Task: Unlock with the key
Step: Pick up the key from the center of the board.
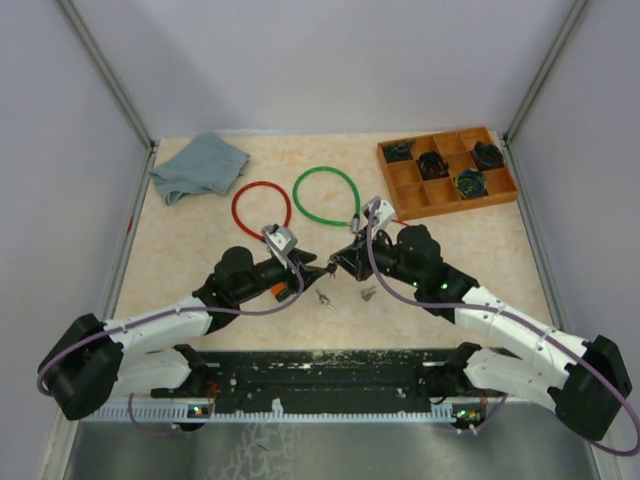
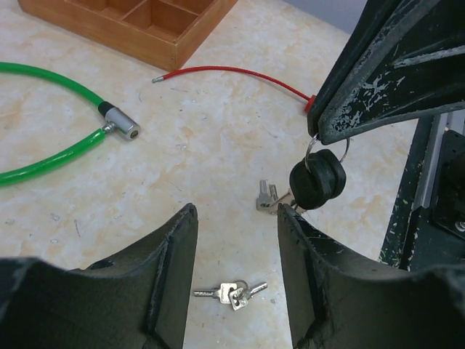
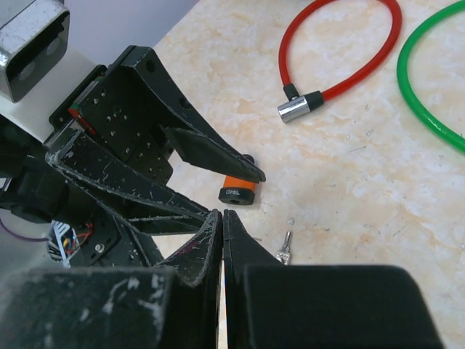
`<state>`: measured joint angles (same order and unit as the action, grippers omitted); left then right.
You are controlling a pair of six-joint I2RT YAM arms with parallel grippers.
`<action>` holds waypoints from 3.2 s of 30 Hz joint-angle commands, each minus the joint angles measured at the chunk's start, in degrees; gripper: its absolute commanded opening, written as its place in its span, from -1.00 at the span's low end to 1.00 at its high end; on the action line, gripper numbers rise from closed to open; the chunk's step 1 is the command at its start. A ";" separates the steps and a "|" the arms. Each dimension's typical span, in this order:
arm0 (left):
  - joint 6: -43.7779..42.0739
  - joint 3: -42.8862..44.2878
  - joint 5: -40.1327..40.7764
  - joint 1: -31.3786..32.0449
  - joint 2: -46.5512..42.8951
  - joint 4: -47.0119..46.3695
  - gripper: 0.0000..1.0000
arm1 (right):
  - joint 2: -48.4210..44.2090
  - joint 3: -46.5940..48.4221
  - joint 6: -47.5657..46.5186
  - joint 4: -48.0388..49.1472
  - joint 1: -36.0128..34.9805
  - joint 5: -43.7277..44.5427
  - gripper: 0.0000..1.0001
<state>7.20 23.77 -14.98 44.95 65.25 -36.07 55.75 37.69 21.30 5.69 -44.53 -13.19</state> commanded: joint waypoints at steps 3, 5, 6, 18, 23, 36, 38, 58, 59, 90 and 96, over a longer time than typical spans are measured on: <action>-3.75 -0.99 -2.48 1.09 -0.30 -4.76 0.08 | -2.74 2.61 0.42 1.87 -0.64 -0.41 -1.00; -3.96 -0.94 -2.96 1.31 0.10 -4.10 0.08 | -2.85 2.60 0.41 1.86 -0.65 -0.37 -1.00; -3.93 -0.89 -2.98 1.43 0.32 -3.76 0.09 | -2.79 2.62 0.41 1.94 -0.64 -0.42 -1.00; -3.66 -0.44 -2.25 1.89 2.87 -7.08 0.08 | -2.26 2.26 1.36 3.13 -0.65 -1.79 -1.00; -2.88 -0.84 -2.88 2.07 3.84 -9.48 0.08 | -2.19 1.61 2.32 4.37 -0.64 -2.29 -1.00; -2.22 -1.48 -2.43 2.86 6.16 -13.92 -0.22 | -3.72 0.49 2.71 4.06 -0.65 -0.30 -1.00; -2.68 -2.43 -1.70 2.84 5.29 -14.95 -0.38 | -4.34 0.06 2.54 3.69 -0.64 0.38 -1.00; -6.39 -3.07 -5.33 2.94 1.76 -8.04 -0.33 | -7.84 -1.85 0.86 -0.66 -0.71 4.88 -1.00; -6.29 -3.26 -5.68 3.00 2.25 -8.62 -0.28 | -7.80 -1.83 1.07 -0.15 -0.65 4.75 -1.00; -4.31 -3.12 -3.68 4.93 8.71 -22.17 -0.11 | -6.27 -4.15 5.33 6.16 -0.65 0.27 -1.00; -3.00 -3.05 -4.45 5.23 9.84 -24.86 -0.11 | -6.18 -4.51 5.87 6.69 -0.60 0.16 -1.00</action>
<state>2.74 19.68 -17.87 49.65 74.22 -56.47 49.63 33.30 26.35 8.43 -44.53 -12.19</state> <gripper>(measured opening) 0.449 0.004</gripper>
